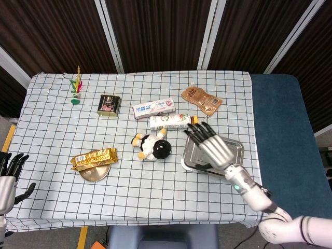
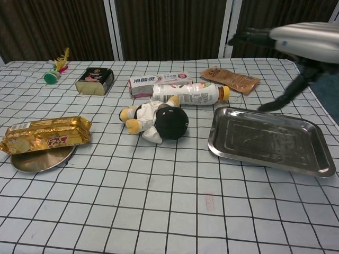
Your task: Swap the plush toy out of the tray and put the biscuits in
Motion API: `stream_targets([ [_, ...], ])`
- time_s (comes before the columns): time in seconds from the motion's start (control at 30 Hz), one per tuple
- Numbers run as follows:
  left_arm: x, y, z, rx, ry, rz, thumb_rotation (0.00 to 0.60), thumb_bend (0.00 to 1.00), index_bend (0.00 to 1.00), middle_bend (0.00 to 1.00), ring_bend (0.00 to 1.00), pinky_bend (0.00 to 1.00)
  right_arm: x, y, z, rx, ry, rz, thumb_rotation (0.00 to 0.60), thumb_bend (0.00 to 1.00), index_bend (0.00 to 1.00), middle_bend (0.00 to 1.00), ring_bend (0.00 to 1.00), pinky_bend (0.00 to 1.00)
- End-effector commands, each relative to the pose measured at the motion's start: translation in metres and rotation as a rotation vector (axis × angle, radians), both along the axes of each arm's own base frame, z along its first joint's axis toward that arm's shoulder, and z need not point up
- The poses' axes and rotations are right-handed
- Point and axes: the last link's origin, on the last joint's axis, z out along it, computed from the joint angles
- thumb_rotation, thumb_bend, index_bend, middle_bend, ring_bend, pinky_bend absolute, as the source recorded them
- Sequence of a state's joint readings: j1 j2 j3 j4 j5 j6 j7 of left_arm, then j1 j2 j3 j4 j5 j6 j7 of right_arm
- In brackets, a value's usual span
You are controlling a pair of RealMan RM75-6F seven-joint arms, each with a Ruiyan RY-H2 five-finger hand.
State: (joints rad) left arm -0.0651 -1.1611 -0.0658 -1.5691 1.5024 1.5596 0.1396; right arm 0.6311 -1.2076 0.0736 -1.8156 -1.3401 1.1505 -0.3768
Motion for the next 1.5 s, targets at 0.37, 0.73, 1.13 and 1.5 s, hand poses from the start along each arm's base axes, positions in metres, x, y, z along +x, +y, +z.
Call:
stream_targets([
  [0.37,0.018,0.013,-0.024,-0.152,-0.062,0.015,0.600,0.32,0.06,0.07,0.01,0.12,-0.132,0.111,0.079,-0.324,0.189,-0.346,0.600,0.05,0.00,0.00,0.00,0.00],
  [0.73,0.062,0.049,-0.055,-0.307,-0.041,-0.075,0.600,0.33,0.00,0.00,0.00,0.13,-0.152,0.129,0.108,-0.455,-0.052,-0.446,0.600,0.05,0.00,0.00,0.00,0.00],
  [1.13,0.095,0.074,-0.103,-0.505,-0.110,-0.042,0.600,0.33,0.00,0.00,0.00,0.13,-0.151,0.134,0.107,-0.441,-0.087,-0.392,0.600,0.05,0.00,0.00,0.00,0.00],
  [1.5,0.107,0.101,-0.133,-0.550,-0.135,-0.038,0.600,0.33,0.00,0.04,0.00,0.13,-0.152,0.132,0.105,-0.406,-0.091,-0.392,0.600,0.05,0.00,0.00,0.00,0.00],
])
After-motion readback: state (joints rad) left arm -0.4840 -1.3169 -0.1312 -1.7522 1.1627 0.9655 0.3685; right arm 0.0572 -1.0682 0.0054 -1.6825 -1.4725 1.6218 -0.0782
